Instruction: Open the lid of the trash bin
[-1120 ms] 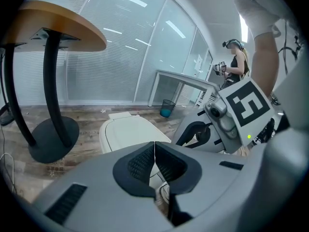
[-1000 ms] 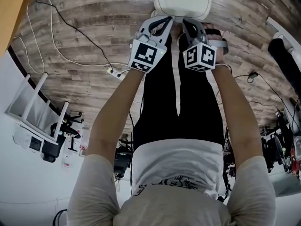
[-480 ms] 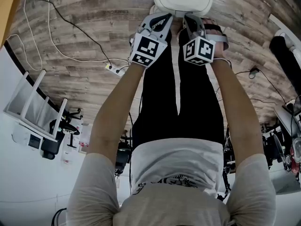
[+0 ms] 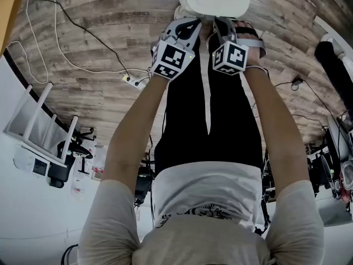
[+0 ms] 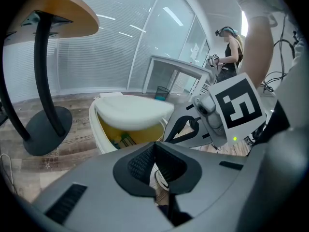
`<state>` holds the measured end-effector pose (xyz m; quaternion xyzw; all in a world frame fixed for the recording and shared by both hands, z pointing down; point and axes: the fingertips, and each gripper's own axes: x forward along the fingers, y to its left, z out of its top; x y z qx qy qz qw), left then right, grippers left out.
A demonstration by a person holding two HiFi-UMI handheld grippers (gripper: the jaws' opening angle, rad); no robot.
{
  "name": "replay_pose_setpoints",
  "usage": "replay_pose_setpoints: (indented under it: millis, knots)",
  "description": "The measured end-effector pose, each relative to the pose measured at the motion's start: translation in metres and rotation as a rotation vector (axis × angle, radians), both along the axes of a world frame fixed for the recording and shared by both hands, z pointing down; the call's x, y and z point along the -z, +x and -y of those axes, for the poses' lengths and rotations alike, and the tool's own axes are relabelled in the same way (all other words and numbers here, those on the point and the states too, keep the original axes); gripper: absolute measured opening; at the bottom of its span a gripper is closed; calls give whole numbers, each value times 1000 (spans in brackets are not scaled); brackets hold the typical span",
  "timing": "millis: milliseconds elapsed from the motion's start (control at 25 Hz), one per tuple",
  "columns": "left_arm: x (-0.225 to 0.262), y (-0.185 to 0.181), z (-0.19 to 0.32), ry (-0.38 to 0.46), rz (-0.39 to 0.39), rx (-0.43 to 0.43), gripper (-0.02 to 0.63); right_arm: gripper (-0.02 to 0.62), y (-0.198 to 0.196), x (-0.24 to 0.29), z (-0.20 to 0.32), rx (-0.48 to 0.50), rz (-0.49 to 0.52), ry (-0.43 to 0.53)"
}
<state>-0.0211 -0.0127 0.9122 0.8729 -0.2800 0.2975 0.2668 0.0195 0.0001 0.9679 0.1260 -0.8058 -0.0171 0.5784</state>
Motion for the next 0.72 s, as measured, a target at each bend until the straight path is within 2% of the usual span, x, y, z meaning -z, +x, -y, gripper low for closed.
replay_pose_setpoints:
  millis: [240, 720]
  knots:
    - [5, -4, 8, 12, 6, 3, 20, 6, -1, 0, 1, -22, -11, -5]
    - [44, 0, 29, 41, -19, 42, 20, 8, 12, 45, 26, -226, 122, -48]
